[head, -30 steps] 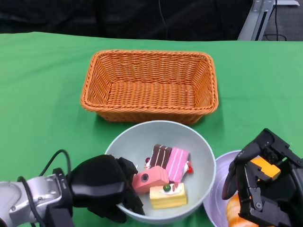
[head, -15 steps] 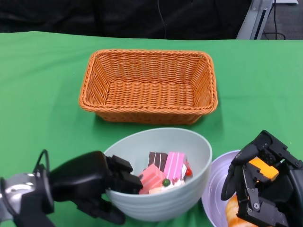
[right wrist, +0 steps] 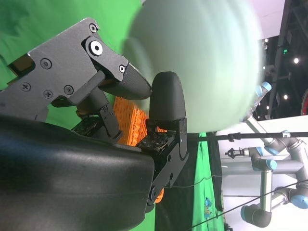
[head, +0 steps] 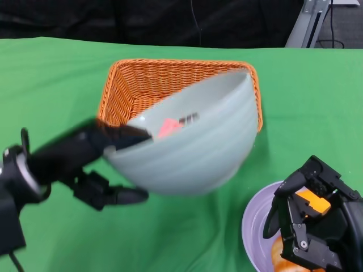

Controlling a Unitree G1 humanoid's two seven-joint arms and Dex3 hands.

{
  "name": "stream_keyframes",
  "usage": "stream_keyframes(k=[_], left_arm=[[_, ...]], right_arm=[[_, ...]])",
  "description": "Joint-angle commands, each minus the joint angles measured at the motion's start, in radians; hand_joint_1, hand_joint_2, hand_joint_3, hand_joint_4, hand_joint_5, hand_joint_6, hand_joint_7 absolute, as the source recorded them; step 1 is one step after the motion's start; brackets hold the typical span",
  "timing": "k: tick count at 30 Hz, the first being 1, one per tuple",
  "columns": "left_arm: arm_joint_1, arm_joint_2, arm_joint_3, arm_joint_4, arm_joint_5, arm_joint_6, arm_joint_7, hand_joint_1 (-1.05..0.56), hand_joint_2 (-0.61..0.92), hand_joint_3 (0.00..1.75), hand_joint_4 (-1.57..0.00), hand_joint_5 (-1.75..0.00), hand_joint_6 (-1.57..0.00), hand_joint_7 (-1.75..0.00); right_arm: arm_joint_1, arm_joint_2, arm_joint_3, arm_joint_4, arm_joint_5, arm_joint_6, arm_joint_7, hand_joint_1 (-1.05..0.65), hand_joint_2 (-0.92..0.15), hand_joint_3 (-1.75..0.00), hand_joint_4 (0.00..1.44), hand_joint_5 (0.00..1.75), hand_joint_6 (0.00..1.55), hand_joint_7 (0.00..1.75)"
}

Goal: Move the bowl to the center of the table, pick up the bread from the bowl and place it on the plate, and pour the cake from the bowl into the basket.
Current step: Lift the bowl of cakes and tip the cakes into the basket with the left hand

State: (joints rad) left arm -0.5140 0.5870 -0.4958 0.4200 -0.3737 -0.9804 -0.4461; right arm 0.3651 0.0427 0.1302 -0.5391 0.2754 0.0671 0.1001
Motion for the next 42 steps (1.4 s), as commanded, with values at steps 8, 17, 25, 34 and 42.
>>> stream_keyframes(k=[8, 17, 25, 34, 42], left_arm=[[-0.257, -0.273, 0.195, 0.232, 0.198, 0.115, -0.064, -0.18, 0.57, 1.03, -0.77, -1.67, -0.74, -1.32], [-0.447, -0.436, 0.257, 0.521, 0.410, 0.094, 0.026, -0.23, 0.71, 0.76, -0.76, -1.74, -0.73, -1.30], [-0.549, -0.521, 0.277, 0.671, 0.536, 0.101, 0.158, -0.24, 0.77, 0.63, -0.77, -1.75, -0.75, -1.20], [-0.613, -0.657, 0.364, 0.775, 0.504, 0.271, 0.236, -0.24, 0.71, 0.77, -0.80, -1.74, -0.78, -1.31], [-0.620, -0.748, 0.491, 0.771, 0.383, 0.432, 0.197, -0.28, 0.74, 0.74, -0.81, -1.75, -0.72, -1.39]], right_arm=[[-0.002, 0.009, 0.017, 0.031, -0.013, -0.022, 0.006, -0.10, -0.50, -1.29, 0.79, 1.75, 0.62, 1.58], [-0.012, 0.005, 0.019, 0.077, 0.000, -0.024, 0.031, -0.08, -0.48, -1.31, 0.78, 1.75, 0.61, 1.59], [-0.021, 0.007, 0.017, 0.111, -0.017, -0.038, 0.030, -0.10, -0.46, -1.31, 0.78, 1.75, 0.61, 1.61], [-0.027, -0.003, 0.019, 0.140, -0.044, -0.054, 0.035, -0.14, -0.46, -1.30, 0.75, 1.75, 0.58, 1.60], [-0.023, -0.003, 0.022, 0.151, -0.060, -0.059, 0.042, -0.14, -0.48, -1.30, 0.75, 1.75, 0.57, 1.60]])
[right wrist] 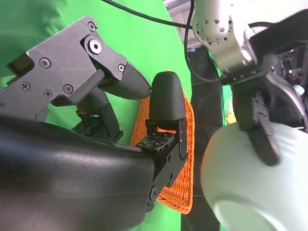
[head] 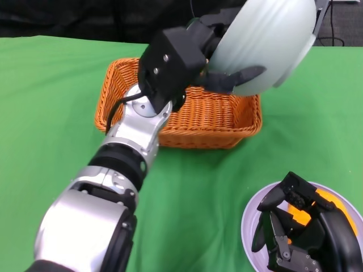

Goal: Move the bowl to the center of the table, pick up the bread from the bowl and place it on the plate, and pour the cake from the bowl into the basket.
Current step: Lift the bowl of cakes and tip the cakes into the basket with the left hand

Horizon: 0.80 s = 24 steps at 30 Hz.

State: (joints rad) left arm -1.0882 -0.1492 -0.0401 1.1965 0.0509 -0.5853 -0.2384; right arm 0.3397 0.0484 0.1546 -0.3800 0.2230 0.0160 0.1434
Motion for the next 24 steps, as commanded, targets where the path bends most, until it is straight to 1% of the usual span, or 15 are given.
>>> stream_keyframes(k=[1, 2, 6, 10, 13, 16, 19, 23, 24], left_arm=[[-0.050, -0.020, 0.049, -0.004, -0.056, 0.064, -0.015, -0.28, 0.74, 0.73, -0.80, -1.75, -0.71, -1.41], [-0.052, -0.025, 0.058, -0.004, -0.065, 0.084, -0.018, -0.29, 0.74, 0.73, -0.77, -1.75, -0.69, -1.45], [-0.063, -0.053, 0.134, -0.007, -0.150, 0.217, -0.051, -0.29, 0.76, 0.68, -0.70, -1.75, -0.65, -1.49], [-0.078, -0.068, 0.204, -0.013, -0.230, 0.353, -0.057, -0.26, 0.78, 0.67, -0.72, -1.75, -0.63, -1.54], [-0.088, -0.069, 0.247, -0.011, -0.275, 0.433, -0.059, -0.24, 0.82, 0.63, -0.73, -1.75, -0.61, -1.58], [-0.100, -0.071, 0.311, 0.001, -0.340, 0.523, -0.055, -0.20, 0.82, 0.61, -0.76, -1.75, -0.71, -1.50], [-0.108, -0.069, 0.361, 0.009, -0.389, 0.587, -0.057, -0.19, 0.88, 0.55, -0.77, -1.75, -0.75, -1.48], [-0.118, -0.065, 0.419, 0.028, -0.442, 0.656, -0.045, -0.16, 0.91, 0.56, -0.79, -1.73, -0.78, -1.45], [-0.120, -0.063, 0.430, 0.032, -0.451, 0.669, -0.041, -0.15, 0.88, 0.62, -0.79, -1.74, -0.78, -1.46]], right_arm=[[0.003, -0.011, -0.001, -0.009, -0.012, -0.007, -0.001, -0.14, -0.48, -1.30, 0.74, 1.75, 0.57, 1.60], [0.004, -0.012, -0.001, -0.010, -0.014, -0.007, -0.001, -0.13, -0.49, -1.30, 0.74, 1.75, 0.56, 1.61], [0.008, -0.011, 0.001, -0.008, -0.013, -0.013, 0.000, -0.13, -0.49, -1.29, 0.73, 1.75, 0.56, 1.62], [0.010, -0.013, 0.002, -0.007, -0.016, -0.013, 0.002, -0.14, -0.49, -1.28, 0.74, 1.75, 0.56, 1.63], [0.010, -0.014, 0.002, -0.009, -0.009, -0.008, 0.006, -0.14, -0.49, -1.28, 0.74, 1.75, 0.56, 1.64], [0.011, -0.010, 0.003, -0.004, -0.009, -0.015, 0.004, -0.13, -0.49, -1.29, 0.76, 1.75, 0.56, 1.65], [0.012, -0.011, 0.004, 0.002, -0.018, -0.024, 0.004, -0.13, -0.49, -1.29, 0.76, 1.75, 0.56, 1.65], [0.014, -0.012, 0.004, 0.003, -0.018, -0.021, 0.004, -0.14, -0.49, -1.29, 0.76, 1.75, 0.57, 1.64], [0.014, -0.010, 0.004, 0.004, -0.017, -0.021, 0.005, -0.15, -0.49, -1.29, 0.76, 1.75, 0.57, 1.64]])
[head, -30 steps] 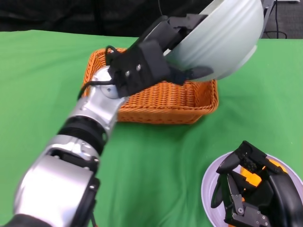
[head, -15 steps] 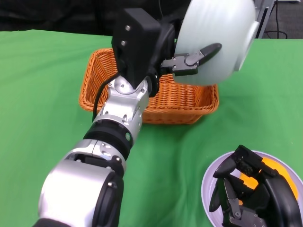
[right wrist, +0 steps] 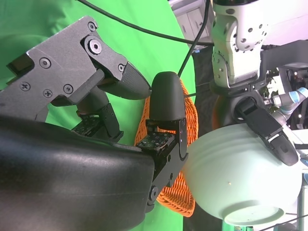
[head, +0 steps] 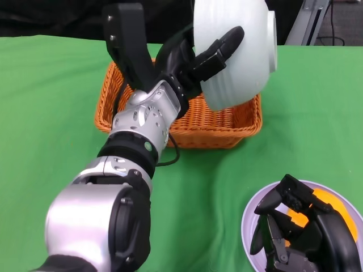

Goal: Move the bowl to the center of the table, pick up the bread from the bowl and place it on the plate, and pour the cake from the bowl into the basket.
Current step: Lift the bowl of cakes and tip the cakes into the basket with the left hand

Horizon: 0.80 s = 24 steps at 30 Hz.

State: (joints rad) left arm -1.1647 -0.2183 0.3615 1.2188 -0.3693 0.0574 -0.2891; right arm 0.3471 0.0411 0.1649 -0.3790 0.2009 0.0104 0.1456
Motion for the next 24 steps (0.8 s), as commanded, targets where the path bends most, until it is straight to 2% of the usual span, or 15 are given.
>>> stream_keyframes(k=[1, 4, 6, 9, 14, 19, 24], left_arm=[[-0.048, 0.009, 0.042, 0.015, -0.042, 0.046, 0.015, -0.14, 0.83, 0.70, -0.79, -1.74, -0.77, -1.46], [-0.063, 0.021, 0.090, 0.032, -0.085, 0.125, 0.016, -0.15, 0.72, 0.92, -0.79, -1.75, -0.74, -1.53], [-0.068, 0.028, 0.108, 0.037, -0.100, 0.161, 0.007, -0.16, 0.70, 0.97, -0.78, -1.75, -0.70, -1.59], [-0.073, 0.043, 0.146, 0.049, -0.133, 0.223, -0.021, -0.18, 0.63, 1.00, -0.78, -1.75, -0.65, -1.68], [-0.067, 0.055, 0.195, 0.061, -0.174, 0.263, -0.063, -0.20, 0.62, 1.02, -0.83, -1.75, -0.64, -1.72], [-0.067, 0.060, 0.208, 0.068, -0.179, 0.262, -0.075, -0.21, 0.62, 1.02, -0.86, -1.75, -0.65, -1.72], [-0.065, 0.064, 0.181, 0.068, -0.153, 0.235, -0.102, -0.20, 0.62, 1.01, -0.86, -1.75, -0.67, -1.70]], right_arm=[[0.007, -0.002, -0.006, 0.004, 0.006, -0.015, 0.003, -0.15, -0.49, -1.29, 0.76, 1.75, 0.57, 1.63], [0.008, -0.003, -0.003, 0.002, -0.003, -0.016, -0.002, -0.15, -0.50, -1.28, 0.76, 1.75, 0.57, 1.63], [0.009, -0.002, -0.001, 0.000, -0.009, -0.015, -0.005, -0.14, -0.50, -1.28, 0.76, 1.75, 0.57, 1.63], [0.006, -0.002, -0.002, 0.009, -0.010, -0.024, -0.001, -0.14, -0.50, -1.28, 0.76, 1.75, 0.57, 1.63], [0.003, 0.002, 0.000, 0.022, -0.021, -0.039, -0.003, -0.14, -0.50, -1.29, 0.76, 1.75, 0.58, 1.63], [0.002, 0.005, 0.000, 0.030, -0.018, -0.043, 0.001, -0.15, -0.49, -1.30, 0.76, 1.75, 0.59, 1.62], [0.003, 0.007, 0.002, 0.040, -0.007, -0.062, 0.016, -0.15, -0.49, -1.30, 0.76, 1.75, 0.59, 1.62]])
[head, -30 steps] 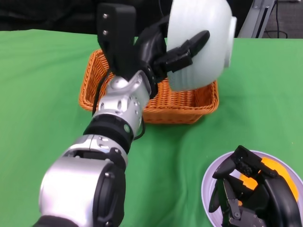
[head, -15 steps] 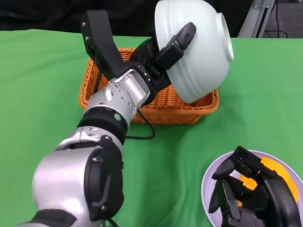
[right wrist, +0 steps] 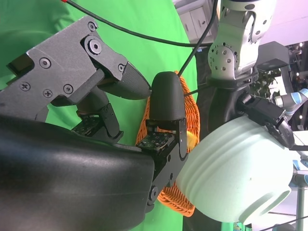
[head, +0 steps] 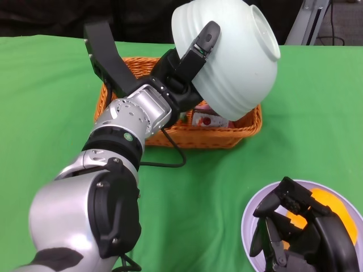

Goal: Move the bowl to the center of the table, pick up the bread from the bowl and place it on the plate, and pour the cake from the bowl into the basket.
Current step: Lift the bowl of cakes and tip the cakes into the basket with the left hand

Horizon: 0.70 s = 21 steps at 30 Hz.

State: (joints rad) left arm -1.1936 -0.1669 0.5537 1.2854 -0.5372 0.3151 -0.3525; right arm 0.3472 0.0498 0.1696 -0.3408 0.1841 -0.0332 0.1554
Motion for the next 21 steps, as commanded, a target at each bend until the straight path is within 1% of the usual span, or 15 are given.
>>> stream_keyframes(k=[1, 6, 10, 13, 15, 17, 18, 19, 21], left_arm=[[-0.037, 0.013, -0.018, 0.001, 0.020, -0.028, -0.047, -0.20, 0.62, 1.01, -0.85, -1.75, -0.67, -1.70], [-0.045, 0.017, -0.029, 0.000, 0.028, -0.037, -0.076, -0.20, 0.63, 1.04, -0.84, -1.75, -0.66, -1.70], [-0.048, 0.026, -0.034, -0.003, 0.031, -0.037, -0.082, -0.19, 0.60, 1.10, -0.85, -1.75, -0.67, -1.70], [-0.044, 0.040, -0.095, -0.016, 0.089, -0.085, -0.122, -0.20, 0.61, 1.12, -0.83, -1.75, -0.66, -1.71], [-0.044, 0.056, -0.136, -0.026, 0.128, -0.116, -0.186, -0.18, 0.61, 1.12, -0.80, -1.75, -0.71, -1.65], [-0.049, 0.083, -0.201, -0.045, 0.189, -0.174, -0.277, -0.16, 0.61, 1.13, -0.79, -1.75, -0.75, -1.60], [-0.051, 0.092, -0.223, -0.052, 0.210, -0.197, -0.307, -0.16, 0.64, 1.07, -0.75, -1.75, -0.71, -1.61], [-0.051, 0.103, -0.253, -0.061, 0.240, -0.233, -0.331, -0.16, 0.66, 1.04, -0.74, -1.75, -0.70, -1.61], [-0.049, 0.131, -0.322, -0.093, 0.305, -0.331, -0.391, -0.19, 0.66, 0.98, -0.72, -1.75, -0.69, -1.60]], right_arm=[[0.003, -0.002, -0.002, 0.004, 0.010, -0.020, 0.008, -0.15, -0.49, -1.29, 0.76, 1.75, 0.58, 1.61], [-0.001, -0.003, -0.001, 0.013, -0.004, -0.036, 0.007, -0.16, -0.50, -1.27, 0.77, 1.75, 0.58, 1.62], [-0.004, -0.003, 0.000, 0.012, -0.008, -0.034, 0.004, -0.16, -0.50, -1.27, 0.77, 1.75, 0.59, 1.62], [0.001, -0.002, 0.003, 0.001, -0.014, -0.028, -0.005, -0.15, -0.50, -1.27, 0.78, 1.75, 0.59, 1.62], [0.004, -0.005, 0.004, -0.003, -0.020, -0.028, -0.008, -0.16, -0.50, -1.27, 0.78, 1.75, 0.59, 1.62], [0.008, -0.006, 0.004, -0.007, -0.017, -0.026, -0.008, -0.16, -0.50, -1.27, 0.77, 1.75, 0.59, 1.62], [0.009, -0.007, 0.004, -0.009, -0.016, -0.025, -0.008, -0.15, -0.50, -1.27, 0.77, 1.75, 0.59, 1.61], [0.011, -0.006, 0.004, -0.012, -0.015, -0.022, -0.009, -0.15, -0.50, -1.27, 0.77, 1.75, 0.60, 1.61], [0.014, -0.007, 0.005, -0.020, -0.018, -0.017, -0.013, -0.15, -0.50, -1.28, 0.77, 1.75, 0.60, 1.61]])
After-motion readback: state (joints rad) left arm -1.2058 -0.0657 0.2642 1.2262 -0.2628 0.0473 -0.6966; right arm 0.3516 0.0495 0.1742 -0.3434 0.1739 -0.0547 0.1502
